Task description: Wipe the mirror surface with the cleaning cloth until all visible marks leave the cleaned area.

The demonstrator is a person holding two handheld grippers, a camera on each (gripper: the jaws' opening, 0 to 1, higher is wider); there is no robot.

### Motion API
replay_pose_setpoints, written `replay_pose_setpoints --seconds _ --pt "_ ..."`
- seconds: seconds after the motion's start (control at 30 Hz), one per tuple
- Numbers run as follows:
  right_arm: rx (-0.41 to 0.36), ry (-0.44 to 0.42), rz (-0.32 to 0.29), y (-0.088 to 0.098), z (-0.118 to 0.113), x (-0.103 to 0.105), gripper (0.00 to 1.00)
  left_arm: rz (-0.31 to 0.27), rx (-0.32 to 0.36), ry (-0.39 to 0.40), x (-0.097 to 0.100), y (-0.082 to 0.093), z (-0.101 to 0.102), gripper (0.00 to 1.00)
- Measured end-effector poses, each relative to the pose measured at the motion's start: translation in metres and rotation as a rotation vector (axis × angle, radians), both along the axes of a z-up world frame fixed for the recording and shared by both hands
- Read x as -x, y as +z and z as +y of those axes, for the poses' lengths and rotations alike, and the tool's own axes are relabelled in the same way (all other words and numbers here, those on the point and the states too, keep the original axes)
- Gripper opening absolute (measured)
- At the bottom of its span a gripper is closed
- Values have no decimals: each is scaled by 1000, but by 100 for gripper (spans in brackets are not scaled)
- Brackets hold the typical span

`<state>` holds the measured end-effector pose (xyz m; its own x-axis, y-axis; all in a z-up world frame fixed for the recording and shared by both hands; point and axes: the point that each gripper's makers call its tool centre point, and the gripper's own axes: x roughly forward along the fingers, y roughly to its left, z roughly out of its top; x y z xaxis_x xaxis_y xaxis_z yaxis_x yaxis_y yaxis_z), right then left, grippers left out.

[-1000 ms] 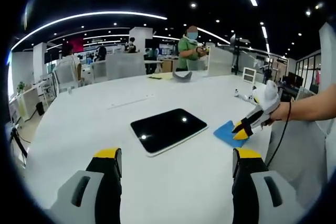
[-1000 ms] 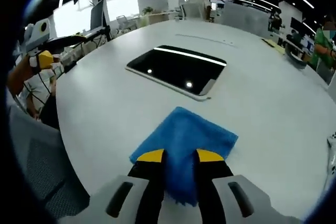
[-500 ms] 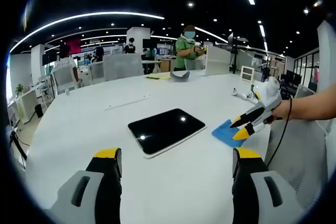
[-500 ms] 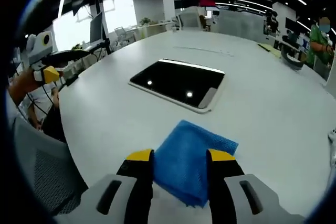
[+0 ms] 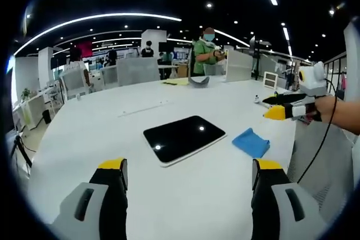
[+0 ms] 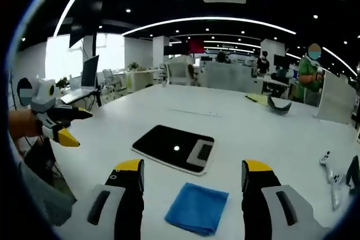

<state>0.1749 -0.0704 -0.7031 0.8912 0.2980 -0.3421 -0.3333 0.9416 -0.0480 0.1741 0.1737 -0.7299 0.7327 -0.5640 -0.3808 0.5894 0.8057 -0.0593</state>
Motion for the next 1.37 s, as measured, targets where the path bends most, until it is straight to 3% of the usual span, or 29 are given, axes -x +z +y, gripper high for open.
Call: replay_pose_setpoints --seconds 0.1,0.2,0.27,0.4,0.7,0.8,0.83,0.87,0.93,1.07,1.37 --pt "14 11 -14 6 1 4 82 4 1 14 2 0 4 93" --pt "14 10 -2 0 -3 6 85 5 -6 21 4 -2 6 94" --pt "-11 -2 38 -9 -5 9 85 10 -10 19 6 -2 6 94" --pt "-22 -4 49 -12 -3 12 81 4 -9 20 9 1 7 93" --pt "-26 -5 11 0 -5 11 80 -17 -8 27 10 6 5 93" --pt "-44 37 32 -4 3 12 78 -13 -7 33 11 5 6 93" --pt "-59 105 67 -8 15 17 69 -19 -9 33 13 5 7 93" --pt "-46 66 88 -11 11 15 66 -19 -12 31 13 5 7 93" --pt "-43 48 34 -4 10 11 70 -12 -15 35 13 4 10 92" --pt "-56 28 18 2 7 8 72 -20 -12 41 11 6 12 92" --pt "-46 -2 32 -6 4 5 72 -23 -5 44 6 7 19 92"
